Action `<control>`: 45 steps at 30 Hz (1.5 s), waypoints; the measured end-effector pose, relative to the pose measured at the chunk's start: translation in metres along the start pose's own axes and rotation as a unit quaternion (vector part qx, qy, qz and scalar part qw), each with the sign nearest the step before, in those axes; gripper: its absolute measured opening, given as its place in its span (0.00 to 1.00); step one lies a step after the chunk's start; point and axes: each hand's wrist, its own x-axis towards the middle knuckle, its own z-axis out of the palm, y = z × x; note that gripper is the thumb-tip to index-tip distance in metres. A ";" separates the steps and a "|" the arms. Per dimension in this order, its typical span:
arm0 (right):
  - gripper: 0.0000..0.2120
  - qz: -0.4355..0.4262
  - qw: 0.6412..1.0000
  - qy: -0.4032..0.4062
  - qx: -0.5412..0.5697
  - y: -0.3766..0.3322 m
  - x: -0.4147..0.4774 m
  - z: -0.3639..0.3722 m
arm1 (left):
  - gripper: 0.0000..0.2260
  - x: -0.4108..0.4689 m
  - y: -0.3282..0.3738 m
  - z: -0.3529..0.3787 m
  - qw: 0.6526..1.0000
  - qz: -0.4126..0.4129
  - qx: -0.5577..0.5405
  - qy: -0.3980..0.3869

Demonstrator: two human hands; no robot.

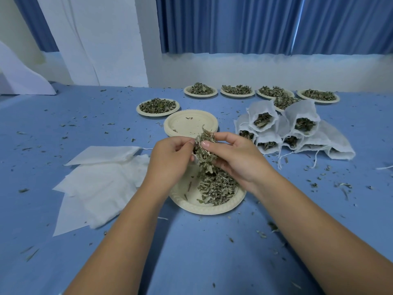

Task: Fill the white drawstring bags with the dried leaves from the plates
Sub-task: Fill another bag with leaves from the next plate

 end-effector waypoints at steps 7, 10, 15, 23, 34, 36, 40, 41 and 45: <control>0.08 -0.076 0.986 0.040 -0.146 0.008 -0.002 0.000 | 0.09 -0.001 0.001 0.003 0.999 -0.017 -0.043 -0.014; 0.06 -0.105 0.972 0.050 -0.205 0.009 -0.002 0.001 | 0.08 -0.002 0.001 0.005 0.999 -0.008 -0.028 -0.015; 0.03 -0.144 0.944 0.052 -0.293 0.012 -0.003 0.004 | 0.08 -0.006 0.003 0.007 1.000 0.012 -0.020 -0.017; 0.08 -0.111 0.947 0.024 -0.301 0.006 -0.002 0.003 | 0.12 -0.009 0.004 0.012 0.998 0.048 0.006 -0.027; 0.14 -0.042 0.992 0.043 -0.109 0.009 -0.001 -0.003 | 0.10 -0.005 0.006 0.005 0.999 -0.006 -0.051 -0.012; 0.15 -0.037 0.992 0.049 -0.111 0.010 0.002 -0.005 | 0.09 -0.005 0.008 0.004 0.997 -0.017 -0.067 -0.019; 0.17 0.029 0.997 -0.014 -0.065 0.006 0.004 -0.007 | 0.08 -0.004 0.011 0.001 0.987 -0.053 -0.147 -0.044; 0.14 0.043 0.997 -0.040 -0.047 0.005 0.004 -0.008 | 0.08 -0.004 0.011 0.000 0.984 -0.063 -0.160 -0.051; 0.04 0.042 0.998 -0.040 -0.023 0.009 0.005 -0.005 | 0.07 -0.005 0.008 0.002 0.997 -0.014 -0.064 -0.033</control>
